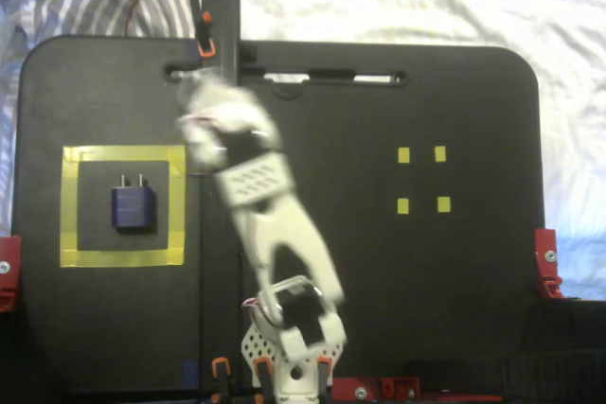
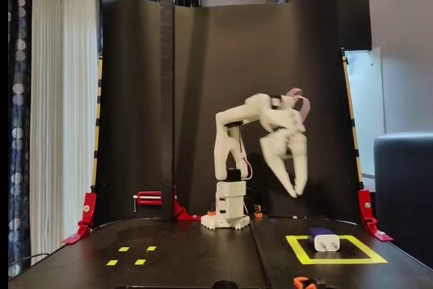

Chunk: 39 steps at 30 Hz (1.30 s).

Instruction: Grasp a block and put it in the designated area.

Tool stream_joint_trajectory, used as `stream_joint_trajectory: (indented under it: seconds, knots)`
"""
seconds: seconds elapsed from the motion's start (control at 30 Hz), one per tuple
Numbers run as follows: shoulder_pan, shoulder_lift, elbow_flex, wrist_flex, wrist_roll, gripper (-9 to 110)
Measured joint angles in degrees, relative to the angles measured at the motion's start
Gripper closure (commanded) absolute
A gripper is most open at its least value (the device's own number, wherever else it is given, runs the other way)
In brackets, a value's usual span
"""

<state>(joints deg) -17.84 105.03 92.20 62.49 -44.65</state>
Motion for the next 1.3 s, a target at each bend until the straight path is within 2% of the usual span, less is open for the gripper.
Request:
stream_joint_trajectory:
  seconds: [0.2, 0.53, 0.73, 0.93, 1.3]
  knots:
    - [6.77, 8.53, 5.27, -9.23, 4.83, 102]
    - [13.1, 23.38, 23.29, -30.41, 16.61, 102]
    - [15.73, 29.18, 30.15, -37.53, 31.11, 102]
    - [19.25, 35.07, 34.63, -39.11, 45.18, 102]
    - [19.51, 54.58, 55.28, -43.24, 46.58, 101]
